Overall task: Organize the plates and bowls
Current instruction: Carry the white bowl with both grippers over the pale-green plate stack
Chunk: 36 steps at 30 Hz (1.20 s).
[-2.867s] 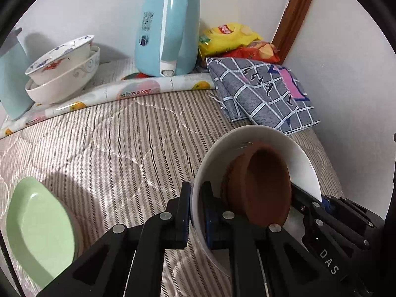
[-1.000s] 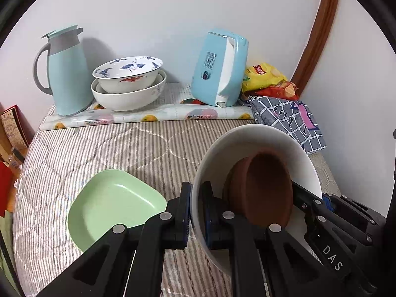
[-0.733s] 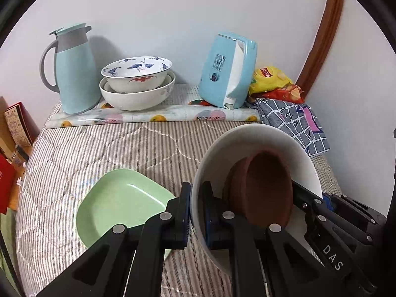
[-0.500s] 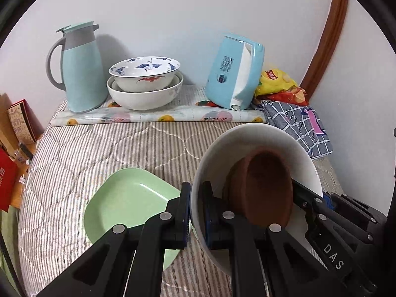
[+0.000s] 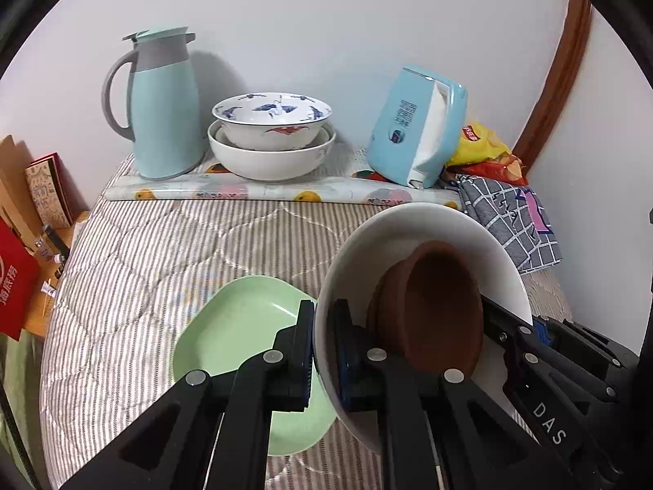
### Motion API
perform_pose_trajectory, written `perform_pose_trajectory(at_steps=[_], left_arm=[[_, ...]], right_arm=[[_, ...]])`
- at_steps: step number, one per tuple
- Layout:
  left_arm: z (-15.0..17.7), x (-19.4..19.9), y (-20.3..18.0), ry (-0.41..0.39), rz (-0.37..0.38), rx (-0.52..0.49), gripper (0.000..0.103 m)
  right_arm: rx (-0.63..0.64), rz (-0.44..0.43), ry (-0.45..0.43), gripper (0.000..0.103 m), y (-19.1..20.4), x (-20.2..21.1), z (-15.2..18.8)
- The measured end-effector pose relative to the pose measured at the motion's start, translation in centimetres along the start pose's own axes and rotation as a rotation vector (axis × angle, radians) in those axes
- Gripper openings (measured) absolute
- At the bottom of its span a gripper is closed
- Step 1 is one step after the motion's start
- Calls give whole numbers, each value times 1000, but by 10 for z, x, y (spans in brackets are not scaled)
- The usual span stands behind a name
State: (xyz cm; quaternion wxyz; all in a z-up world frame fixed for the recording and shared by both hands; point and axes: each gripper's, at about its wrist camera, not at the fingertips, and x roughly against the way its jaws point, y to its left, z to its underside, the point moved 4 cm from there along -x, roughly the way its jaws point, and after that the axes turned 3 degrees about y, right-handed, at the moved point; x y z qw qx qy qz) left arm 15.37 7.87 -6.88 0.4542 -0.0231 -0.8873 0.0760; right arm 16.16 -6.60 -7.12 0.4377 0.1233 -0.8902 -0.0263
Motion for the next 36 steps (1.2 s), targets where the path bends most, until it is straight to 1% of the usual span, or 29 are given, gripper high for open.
perform_pose_trajectory(at_steps=[14,36], left_arm=[[-1,-7,31,9,-22,43,10],[12,-29,70,58,-56,96,10]], right_arm=[[38,-22,17,9,28,-19,-3],[70,-57,84,9,58,-57,4]])
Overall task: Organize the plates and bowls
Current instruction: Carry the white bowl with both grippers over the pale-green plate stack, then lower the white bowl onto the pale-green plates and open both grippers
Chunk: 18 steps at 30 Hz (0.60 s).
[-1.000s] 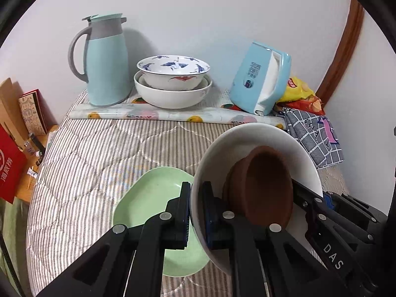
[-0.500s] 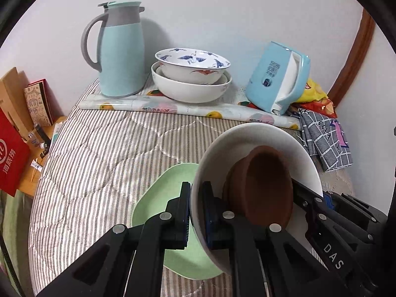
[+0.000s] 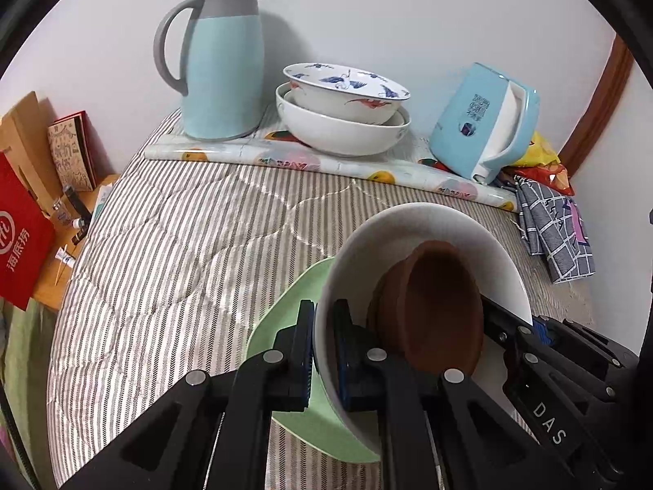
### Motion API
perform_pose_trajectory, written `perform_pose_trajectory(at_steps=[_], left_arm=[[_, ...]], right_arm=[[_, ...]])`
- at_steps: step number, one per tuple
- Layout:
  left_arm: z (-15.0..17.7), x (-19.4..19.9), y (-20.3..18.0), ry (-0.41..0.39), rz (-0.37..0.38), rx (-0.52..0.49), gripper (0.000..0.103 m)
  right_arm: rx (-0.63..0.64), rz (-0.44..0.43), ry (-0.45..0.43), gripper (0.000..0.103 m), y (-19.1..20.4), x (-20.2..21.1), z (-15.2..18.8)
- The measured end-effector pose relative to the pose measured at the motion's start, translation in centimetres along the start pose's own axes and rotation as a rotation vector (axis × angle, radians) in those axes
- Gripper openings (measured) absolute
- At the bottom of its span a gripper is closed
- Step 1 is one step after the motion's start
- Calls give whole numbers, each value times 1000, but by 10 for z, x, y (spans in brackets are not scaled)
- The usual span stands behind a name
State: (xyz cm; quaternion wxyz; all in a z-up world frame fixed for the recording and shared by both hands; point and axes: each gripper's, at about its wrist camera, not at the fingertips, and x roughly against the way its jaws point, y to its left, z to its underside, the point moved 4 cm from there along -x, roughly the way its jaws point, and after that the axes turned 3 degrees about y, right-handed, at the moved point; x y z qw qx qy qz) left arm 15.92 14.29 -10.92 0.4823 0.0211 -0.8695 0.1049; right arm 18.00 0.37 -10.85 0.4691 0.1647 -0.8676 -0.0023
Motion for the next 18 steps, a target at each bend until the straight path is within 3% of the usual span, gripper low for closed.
perform_pose_trajectory(at_steps=[18], left_arm=[[11,-26,20,62,-2,32,10]], right_arm=[[17,3,73,10,9,-34,13]])
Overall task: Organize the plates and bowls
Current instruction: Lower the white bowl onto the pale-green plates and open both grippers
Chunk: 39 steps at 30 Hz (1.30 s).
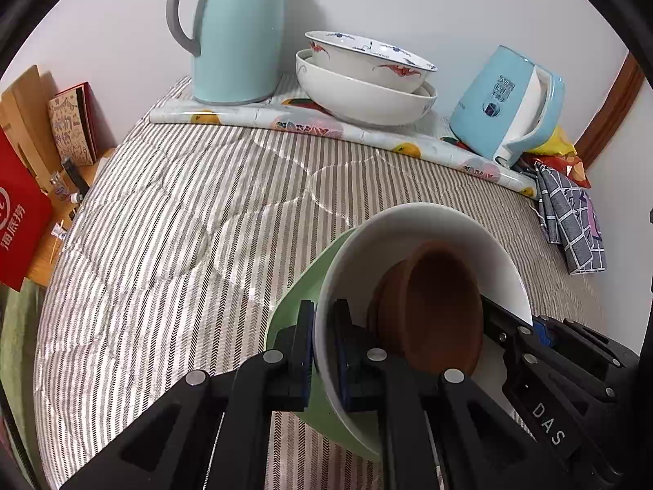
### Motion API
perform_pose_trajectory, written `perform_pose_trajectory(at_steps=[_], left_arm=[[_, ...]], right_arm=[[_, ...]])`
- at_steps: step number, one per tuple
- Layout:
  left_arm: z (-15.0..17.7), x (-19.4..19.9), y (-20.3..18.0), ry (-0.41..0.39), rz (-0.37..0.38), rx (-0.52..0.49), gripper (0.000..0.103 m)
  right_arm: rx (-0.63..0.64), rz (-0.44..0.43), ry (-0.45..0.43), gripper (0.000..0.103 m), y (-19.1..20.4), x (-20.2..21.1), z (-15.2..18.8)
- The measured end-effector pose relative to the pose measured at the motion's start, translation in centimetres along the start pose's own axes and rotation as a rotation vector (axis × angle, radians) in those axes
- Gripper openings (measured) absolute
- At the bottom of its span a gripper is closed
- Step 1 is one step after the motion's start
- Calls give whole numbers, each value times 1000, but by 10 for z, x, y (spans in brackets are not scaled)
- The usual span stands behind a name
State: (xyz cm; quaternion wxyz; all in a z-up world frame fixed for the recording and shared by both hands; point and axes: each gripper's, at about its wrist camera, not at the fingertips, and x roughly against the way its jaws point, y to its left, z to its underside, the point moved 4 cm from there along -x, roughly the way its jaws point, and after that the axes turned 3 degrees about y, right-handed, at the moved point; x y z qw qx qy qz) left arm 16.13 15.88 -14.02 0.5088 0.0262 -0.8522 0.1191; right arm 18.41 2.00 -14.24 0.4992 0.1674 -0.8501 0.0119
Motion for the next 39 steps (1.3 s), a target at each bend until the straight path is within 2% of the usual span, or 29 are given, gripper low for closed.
perform_pose_trajectory(at_steps=[11,25,29,33,39], left_arm=[[2,-15,4,26,8,7,10],[0,-17,6,18,19,17,10],[0,-17,8,16,22,25,13],[1,-16,6,18,11,12,14],[3,-16,5,30,-5,7,16]], right_arm=[[-4,6,34,10,-2,-16,3],[3,3,13,10,-1,-17,3],[-13,-11,11,10,-2,-16,3],[-21,-2,14,18,-6,-16,4],[-40,-9,8,22,-11,-9,6]])
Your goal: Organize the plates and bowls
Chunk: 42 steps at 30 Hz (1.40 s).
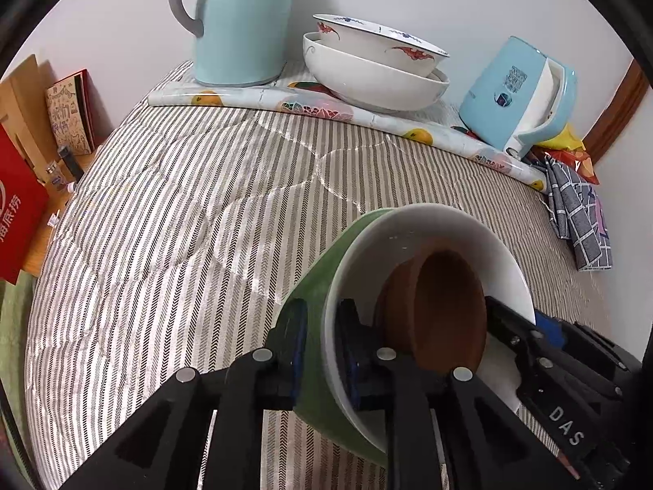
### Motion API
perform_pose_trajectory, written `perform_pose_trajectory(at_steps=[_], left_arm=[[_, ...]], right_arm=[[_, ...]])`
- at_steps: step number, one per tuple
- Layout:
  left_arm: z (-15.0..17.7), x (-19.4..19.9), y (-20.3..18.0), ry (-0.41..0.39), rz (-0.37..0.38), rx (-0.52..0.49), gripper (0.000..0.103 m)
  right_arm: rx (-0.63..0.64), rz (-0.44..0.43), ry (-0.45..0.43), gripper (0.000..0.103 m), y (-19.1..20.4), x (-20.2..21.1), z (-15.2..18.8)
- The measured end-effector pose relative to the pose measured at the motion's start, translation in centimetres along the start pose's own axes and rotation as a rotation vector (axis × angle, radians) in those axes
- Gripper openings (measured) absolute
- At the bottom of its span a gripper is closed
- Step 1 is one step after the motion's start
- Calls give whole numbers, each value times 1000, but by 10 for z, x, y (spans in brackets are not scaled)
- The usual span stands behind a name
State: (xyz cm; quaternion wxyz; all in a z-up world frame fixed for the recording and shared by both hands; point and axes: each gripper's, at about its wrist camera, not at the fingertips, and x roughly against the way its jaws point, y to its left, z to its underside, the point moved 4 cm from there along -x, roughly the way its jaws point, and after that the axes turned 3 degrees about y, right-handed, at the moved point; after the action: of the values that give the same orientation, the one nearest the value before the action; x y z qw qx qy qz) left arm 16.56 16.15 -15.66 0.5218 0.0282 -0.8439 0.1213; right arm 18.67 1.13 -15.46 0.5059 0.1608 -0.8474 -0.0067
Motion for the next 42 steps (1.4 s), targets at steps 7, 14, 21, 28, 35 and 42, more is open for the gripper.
perform_pose_trajectory(at_steps=[7,14,21,28,35,42], left_arm=[[4,3,-1,8,-23,6,21],[6,17,-2,-9,-30,3,29],[9,35,-3,-48,-52,-1,42],[14,64,-7,-107,-56,-4,49],[26,92,-34,-167,-46,-45,59],[45,119,-69,-228,-36,-80,67]], right_arm=[[3,4,-12,25,-2,9,3],[8,1,-23,25,-3,18,7],[26,7,-37,31,-4,32,14],[43,34,-62,35,-7,56,21],[21,73,-128,52,-25,98,30],[3,155,-193,64,-50,144,49]])
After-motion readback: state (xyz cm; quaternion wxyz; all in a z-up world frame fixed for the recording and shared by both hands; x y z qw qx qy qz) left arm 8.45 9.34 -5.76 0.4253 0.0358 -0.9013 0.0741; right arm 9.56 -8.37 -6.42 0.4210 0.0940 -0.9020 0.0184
